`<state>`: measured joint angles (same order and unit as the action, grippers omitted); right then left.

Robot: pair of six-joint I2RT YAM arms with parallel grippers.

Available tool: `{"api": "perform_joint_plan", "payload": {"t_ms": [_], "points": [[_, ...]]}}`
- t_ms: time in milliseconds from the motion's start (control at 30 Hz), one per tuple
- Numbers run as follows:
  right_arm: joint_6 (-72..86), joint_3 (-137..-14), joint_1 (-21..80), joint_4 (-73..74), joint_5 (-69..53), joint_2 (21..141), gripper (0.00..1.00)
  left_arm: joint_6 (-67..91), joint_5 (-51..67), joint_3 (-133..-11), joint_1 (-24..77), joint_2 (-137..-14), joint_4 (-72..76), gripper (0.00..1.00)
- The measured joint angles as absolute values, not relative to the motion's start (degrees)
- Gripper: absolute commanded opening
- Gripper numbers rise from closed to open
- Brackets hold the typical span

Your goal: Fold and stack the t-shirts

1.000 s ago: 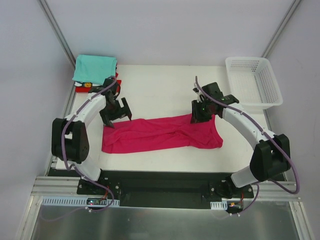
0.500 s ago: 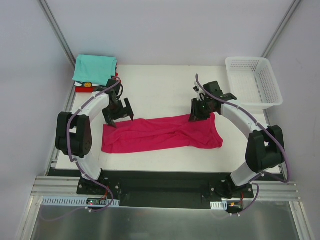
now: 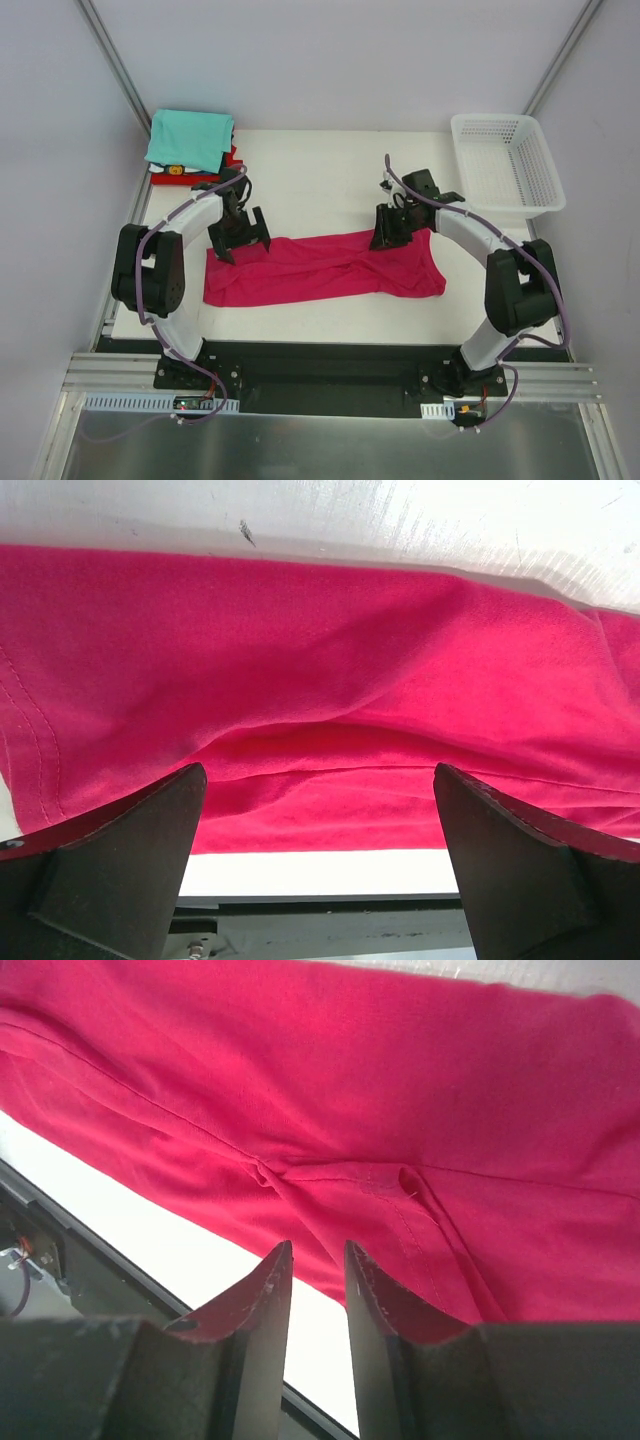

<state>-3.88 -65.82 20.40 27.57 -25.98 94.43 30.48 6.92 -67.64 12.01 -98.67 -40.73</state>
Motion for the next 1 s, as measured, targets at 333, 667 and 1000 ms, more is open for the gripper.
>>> {"api": "perform_joint_plan", "payload": {"t_ms": [333, 667, 1000], "points": [[-2.4, -60.4, 11.1, 22.6, -30.5, 95.1, 0.31, 30.5, 6.0, -65.5, 12.0, -98.3, -40.2, 0.98], [-1.8, -56.1, 8.1, 21.0, -31.3, 95.1, 0.31, 30.9, 6.0, -64.4, 12.0, -93.6, -40.1, 0.98], [-1.7, -53.0, 8.1, 19.4, -32.0, 95.1, 0.30, 30.9, 6.0, -63.2, 12.0, -93.0, -40.2, 0.98]]}}
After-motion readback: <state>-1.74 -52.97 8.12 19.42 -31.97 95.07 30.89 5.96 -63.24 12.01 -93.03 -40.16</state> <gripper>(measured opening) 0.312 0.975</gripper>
